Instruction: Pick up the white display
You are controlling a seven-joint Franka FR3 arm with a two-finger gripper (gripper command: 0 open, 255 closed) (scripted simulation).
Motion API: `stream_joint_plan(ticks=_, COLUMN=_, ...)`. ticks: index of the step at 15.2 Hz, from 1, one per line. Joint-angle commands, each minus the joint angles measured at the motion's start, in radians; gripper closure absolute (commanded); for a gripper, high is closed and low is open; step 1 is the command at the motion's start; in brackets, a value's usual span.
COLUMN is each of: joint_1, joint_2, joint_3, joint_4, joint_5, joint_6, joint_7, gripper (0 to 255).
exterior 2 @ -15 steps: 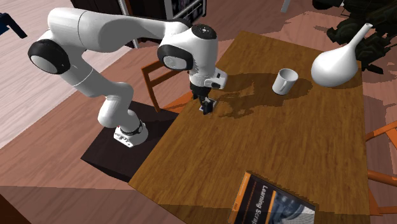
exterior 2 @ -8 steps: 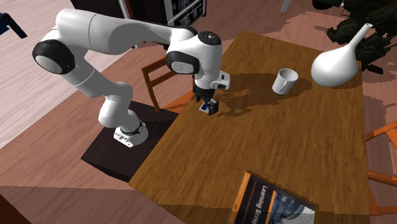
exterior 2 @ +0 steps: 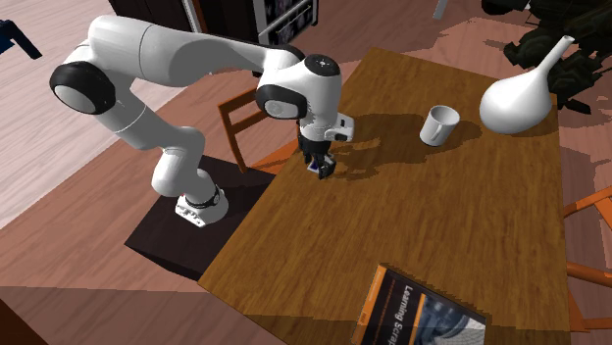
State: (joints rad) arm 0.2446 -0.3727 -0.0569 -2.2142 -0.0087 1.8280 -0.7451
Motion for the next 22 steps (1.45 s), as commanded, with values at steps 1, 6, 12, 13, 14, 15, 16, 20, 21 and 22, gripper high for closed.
stream_joint_plan(ticks=1, joint_1=0.000, joint_2=0.001, joint_3=0.001, joint_4=-0.001, joint_5=0.001, joint_6=0.000, joint_7=0.000, gripper=255)
stream_joint_plan(ticks=6, joint_1=0.001, joint_2=-0.001, joint_3=0.001, joint_4=0.014, joint_5=0.001, joint_6=-0.016, joint_7=0.001, gripper=255)
stream_joint_plan(ticks=12, joint_1=0.001, joint_2=-0.001, joint_3=0.002, joint_4=0.094, joint_5=0.001, joint_6=-0.097, joint_7=0.001, gripper=255)
stream_joint_plan(ticks=13, joint_1=0.001, joint_2=0.000, joint_3=0.002, joint_4=0.108, joint_5=0.001, joint_6=-0.111, joint_7=0.001, gripper=255)
stream_joint_plan(ticks=14, joint_1=0.002, joint_2=0.001, joint_3=0.002, joint_4=0.123, joint_5=0.001, joint_6=-0.124, joint_7=0.002, gripper=255)
stream_joint_plan(ticks=15, joint_1=0.002, joint_2=0.002, joint_3=0.002, joint_4=0.137, joint_5=0.001, joint_6=-0.137, joint_7=0.002, gripper=255)
stream_joint_plan(ticks=16, joint_1=0.002, joint_2=0.003, joint_3=0.002, joint_4=0.152, joint_5=0.002, joint_6=-0.151, joint_7=0.002, gripper=255)
stream_joint_plan(ticks=20, joint_1=0.002, joint_2=0.011, joint_3=0.003, joint_4=0.213, joint_5=0.002, joint_6=-0.204, joint_7=0.002, gripper=255)
stream_joint_plan(ticks=21, joint_1=0.002, joint_2=0.011, joint_3=0.003, joint_4=0.215, joint_5=0.002, joint_6=-0.206, joint_7=0.002, gripper=255)
stream_joint_plan(ticks=22, joint_1=0.002, joint_2=0.011, joint_3=0.003, joint_4=0.215, joint_5=0.002, joint_6=-0.206, joint_7=0.002, gripper=255)
